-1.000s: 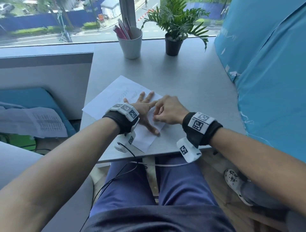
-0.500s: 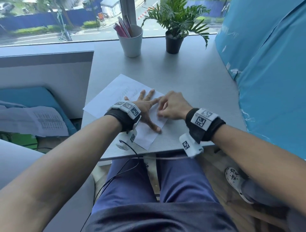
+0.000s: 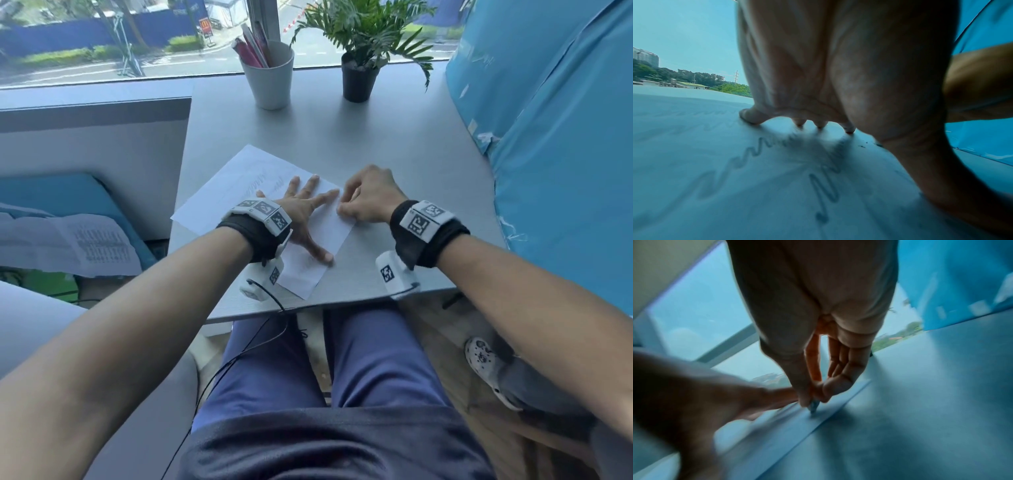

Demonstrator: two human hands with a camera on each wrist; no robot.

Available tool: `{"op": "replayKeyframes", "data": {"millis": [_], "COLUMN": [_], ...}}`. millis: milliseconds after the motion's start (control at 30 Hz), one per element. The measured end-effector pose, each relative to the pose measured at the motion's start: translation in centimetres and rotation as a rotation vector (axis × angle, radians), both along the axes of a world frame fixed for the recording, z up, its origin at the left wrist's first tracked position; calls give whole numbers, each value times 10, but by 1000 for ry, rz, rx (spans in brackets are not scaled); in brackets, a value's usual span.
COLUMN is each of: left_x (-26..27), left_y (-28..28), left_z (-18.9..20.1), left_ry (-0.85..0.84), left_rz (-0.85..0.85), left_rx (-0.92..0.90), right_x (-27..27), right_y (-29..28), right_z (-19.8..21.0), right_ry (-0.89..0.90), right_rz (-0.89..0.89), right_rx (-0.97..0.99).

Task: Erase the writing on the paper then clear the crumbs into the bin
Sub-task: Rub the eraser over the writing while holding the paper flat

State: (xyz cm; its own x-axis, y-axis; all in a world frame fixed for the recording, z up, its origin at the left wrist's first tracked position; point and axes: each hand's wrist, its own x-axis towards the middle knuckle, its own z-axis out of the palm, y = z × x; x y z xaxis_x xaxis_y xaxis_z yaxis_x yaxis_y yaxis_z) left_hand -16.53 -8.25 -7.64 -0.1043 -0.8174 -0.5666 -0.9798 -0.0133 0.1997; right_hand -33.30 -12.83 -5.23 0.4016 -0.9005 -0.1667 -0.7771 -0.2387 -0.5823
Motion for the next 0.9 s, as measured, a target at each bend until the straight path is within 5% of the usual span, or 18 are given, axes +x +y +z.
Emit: {"op": "replayKeyframes", "data": {"millis": [100, 233, 367, 533, 667, 800, 900], "left_x": [1, -1, 0, -2, 0, -2, -2], "left_y": [3, 1, 1, 0, -1, -1, -1], "left_z": [-3, 0, -2, 0, -3, -1, -3], "left_ry": [-9, -1, -17, -15, -16, -23, -24], "left_rz": [-14, -7, -3, -1, -8, 6, 12], "left_rx": [-4, -2, 16, 13, 16, 12, 9], "right_x": [7, -5, 3, -7, 2, -2, 9], "right_y": [27, -6, 23, -9, 19, -6, 18], "right_z": [-2, 0, -3, 1, 0, 6, 1], "right_ry": [51, 2, 48, 13, 66, 45, 77], "right_rz": [237, -17, 234, -5, 242, 35, 216], "right_rx": [36, 33, 31, 18, 31, -3, -20]}}
